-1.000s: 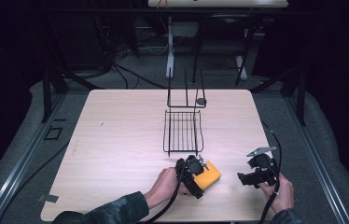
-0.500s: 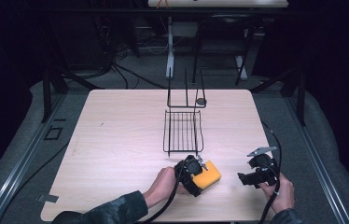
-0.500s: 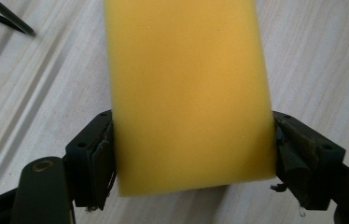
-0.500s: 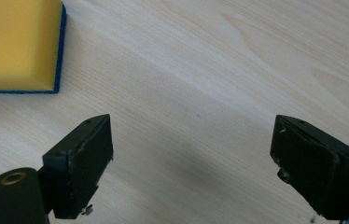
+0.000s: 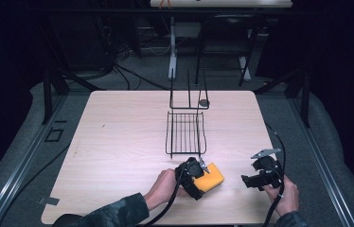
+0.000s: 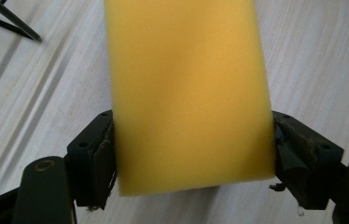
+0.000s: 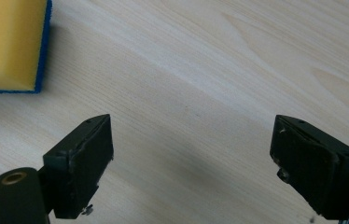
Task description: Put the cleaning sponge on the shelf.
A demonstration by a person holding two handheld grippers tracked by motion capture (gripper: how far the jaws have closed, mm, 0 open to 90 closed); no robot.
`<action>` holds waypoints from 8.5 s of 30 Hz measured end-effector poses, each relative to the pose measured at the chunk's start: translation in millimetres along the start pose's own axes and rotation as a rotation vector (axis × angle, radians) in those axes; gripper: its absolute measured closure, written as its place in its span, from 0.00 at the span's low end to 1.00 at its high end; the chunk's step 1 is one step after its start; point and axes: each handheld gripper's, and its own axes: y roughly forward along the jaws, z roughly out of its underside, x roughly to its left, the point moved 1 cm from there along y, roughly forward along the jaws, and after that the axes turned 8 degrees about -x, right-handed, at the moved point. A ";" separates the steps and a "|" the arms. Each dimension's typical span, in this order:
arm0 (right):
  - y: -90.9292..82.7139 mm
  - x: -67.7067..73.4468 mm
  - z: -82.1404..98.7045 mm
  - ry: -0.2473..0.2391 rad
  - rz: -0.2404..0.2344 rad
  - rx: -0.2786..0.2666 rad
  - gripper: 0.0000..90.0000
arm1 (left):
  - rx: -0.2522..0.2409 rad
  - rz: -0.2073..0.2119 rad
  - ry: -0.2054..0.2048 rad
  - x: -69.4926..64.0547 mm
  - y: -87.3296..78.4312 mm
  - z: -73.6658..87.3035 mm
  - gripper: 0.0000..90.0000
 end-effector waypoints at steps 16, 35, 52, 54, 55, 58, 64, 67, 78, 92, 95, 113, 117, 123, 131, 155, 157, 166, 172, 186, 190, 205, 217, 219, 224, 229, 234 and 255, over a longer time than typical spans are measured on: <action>0.7 0.5 0.4 -0.004 -0.001 0.001 0.14 | -0.008 0.011 0.035 -2.6 -17.5 3.8 0.27; 0.9 1.9 0.0 -0.011 -0.004 0.009 0.15 | -0.027 0.001 0.046 1.9 -35.1 4.7 0.27; 2.1 2.0 0.0 -0.019 -0.005 0.011 0.15 | -0.048 -0.013 0.040 10.5 -49.3 2.0 0.28; 2.3 2.2 0.2 -0.020 -0.006 0.012 0.15 | -0.052 -0.016 0.037 11.9 -51.5 1.7 0.28; 2.3 2.2 0.2 -0.020 -0.006 0.012 0.15 | -0.052 -0.016 0.037 11.9 -51.5 1.7 0.28; 2.3 2.5 0.1 -0.020 -0.006 0.012 0.15 | -0.063 -0.025 0.031 15.8 -57.0 1.3 0.28; 2.1 2.9 0.1 -0.021 -0.006 0.013 0.15 | -0.071 -0.040 0.022 21.7 -62.6 1.8 0.28; 1.4 3.2 0.0 -0.024 -0.005 0.012 0.15 | -0.076 -0.045 0.019 23.5 -64.1 2.2 0.28; 1.1 4.9 0.0 -0.032 -0.006 0.017 0.15 | -0.093 -0.064 0.005 33.3 -72.9 2.0 0.28; 0.9 5.2 0.4 -0.033 -0.004 0.016 0.15 | -0.126 -0.099 -0.024 49.4 -84.8 1.7 0.28; 0.9 5.5 0.4 -0.033 -0.001 0.012 0.15 | -0.135 -0.103 -0.031 53.1 -86.9 1.8 0.28; 0.5 5.9 0.6 -0.044 0.002 0.022 0.15 | -0.146 -0.111 0.024 74.2 -96.1 0.9 0.28; 0.7 5.9 0.7 -0.043 0.003 0.020 0.15 | -0.154 -0.116 0.056 78.4 -98.4 0.0 0.28; 1.0 5.9 0.7 -0.046 0.005 0.021 0.15 | -0.164 -0.113 0.075 87.0 -101.6 -1.5 0.27; 0.9 6.1 0.6 -0.046 0.004 0.020 0.15 | -0.164 -0.135 0.142 95.7 -102.0 -3.1 0.28; 0.5 6.5 0.5 -0.045 0.001 0.019 0.15 | -0.131 -0.134 0.245 121.1 -85.4 -4.2 0.28; 0.7 6.4 0.4 -0.045 0.000 0.019 0.15 | -0.126 -0.124 0.254 123.5 -84.0 -5.0 0.28; 0.8 6.2 0.5 -0.045 -0.001 0.019 0.15 | -0.120 -0.121 0.263 128.0 -80.2 -8.1 0.28; 0.6 6.4 0.4 -0.046 -0.001 0.019 0.15 | -0.120 -0.128 0.267 130.6 -77.8 -7.1 0.28; 0.9 6.2 0.5 -0.051 0.000 0.020 0.15 | -0.106 -0.115 0.303 137.4 -64.8 -7.3 0.28; 0.6 6.4 0.4 -0.047 -0.001 0.019 0.15 | -0.090 -0.111 0.314 139.8 -58.5 -8.4 0.28; 0.8 5.9 0.9 -0.049 -0.001 0.021 0.15 | -0.055 -0.046 0.345 151.4 -47.6 -15.6 0.28; 1.0 6.0 0.9 -0.052 -0.001 0.019 0.15 | -0.023 0.008 0.357 155.1 -37.9 -15.8 0.27; 0.8 6.0 0.9 -0.054 -0.001 0.021 0.15 | -0.017 0.018 0.354 156.7 -36.0 -15.6 0.27; 1.9 6.3 1.4 -0.051 -0.003 0.021 0.15 | 0.016 0.032 0.365 161.7 -31.2 -17.1 0.27; 1.9 6.2 1.5 -0.050 -0.003 0.017 0.15 | 0.029 0.066 0.345 166.5 -26.0 -16.7 0.25; 0.9 5.9 1.6 -0.056 0.003 0.016 0.15 | 0.019 0.076 0.306 170.8 -24.4 -14.0 0.19; -0.3 7.6 1.0 -0.048 0.001 0.019 0.15 | -0.100 -0.025 0.236 166.6 -62.4 -0.9 0.01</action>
